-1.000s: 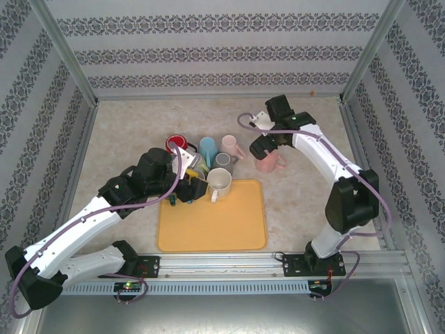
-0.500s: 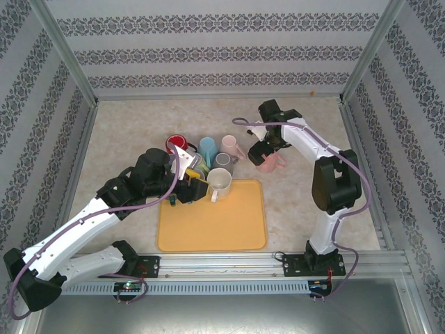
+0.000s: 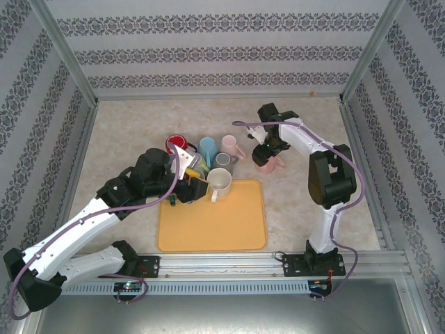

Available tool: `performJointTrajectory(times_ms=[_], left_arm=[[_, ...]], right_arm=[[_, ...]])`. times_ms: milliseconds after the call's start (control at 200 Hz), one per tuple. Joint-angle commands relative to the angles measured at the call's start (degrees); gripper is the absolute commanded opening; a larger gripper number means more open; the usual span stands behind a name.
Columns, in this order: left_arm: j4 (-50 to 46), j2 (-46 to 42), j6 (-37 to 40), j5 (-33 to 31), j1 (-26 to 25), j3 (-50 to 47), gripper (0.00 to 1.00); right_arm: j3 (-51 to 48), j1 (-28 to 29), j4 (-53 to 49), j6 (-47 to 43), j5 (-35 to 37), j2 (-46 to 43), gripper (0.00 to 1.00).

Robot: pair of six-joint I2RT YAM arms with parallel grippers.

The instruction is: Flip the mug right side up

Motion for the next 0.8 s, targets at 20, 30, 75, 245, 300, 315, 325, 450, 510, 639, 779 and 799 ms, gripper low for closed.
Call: performJointTrajectory(times_ms=[20, 30, 75, 245, 300, 315, 325, 450, 510, 639, 779, 799], left_arm=[[1.72, -0.67, 0.54, -1.48, -0.31, -0.54, 0.54], [1.72, -0.65, 0.58, -1.59, -0.3, -0.53, 0.54], [1.6, -0.64, 0.66, -1.94, -0.29, -0.51, 0.54], [1.64, -0.57, 1.01, -3.32, -0.2, -0.67, 0.53], [1.52, -0.54, 0.95, -4.1, -0.2, -0.61, 0.53], [1.56, -0.59, 0.83, -4.27, -0.21, -0.61, 0.53], [1.48, -0.61, 0.76, -4.4, -0.21, -0.63, 0.53], [3.0, -0.94, -2.08, -3.19, -0.2, -0.36, 0.53], [4.04, -0.77, -3.99, -1.91, -0.21, -0.01, 0.53], [6.95, 0.67, -8.89, 1.52, -0.21, 0.96, 0.54], [14.74, 2.91, -15.09, 5.62, -0.21, -0.06, 0.57], [16.26, 3.37, -15.96, 6.51, -0.2, -0.23, 0.58]], right_arm=[[1.14, -0.58, -1.84, 2.1, -2.46, -1.59, 0.58], [1.29, -0.67, -1.84, 2.32, -2.64, -1.87, 0.57], [2.26, -0.98, -1.97, 3.79, -3.11, -2.91, 0.54], [6.95, -2.99, -2.14, 15.09, -3.3, -8.29, 0.54], [8.95, -4.23, -3.15, 19.94, -5.37, -10.23, 0.54], [9.49, -4.53, -3.54, 21.24, -6.31, -10.75, 0.54], [9.84, -4.87, -3.7, 22.09, -6.68, -11.11, 0.54], [7.32, -6.99, -0.59, 32.45, -15.55, -17.98, 0.51], [2.5, -6.98, 5.04, 36.84, -19.52, -23.15, 0.51], [-7.47, -7.15, 18.35, 50.04, -27.17, -33.27, 0.5], [-14.31, -7.28, 29.92, 65.51, -30.68, -41.26, 0.46], [-15.25, -7.24, 31.69, 67.75, -31.46, -42.19, 0.46]])
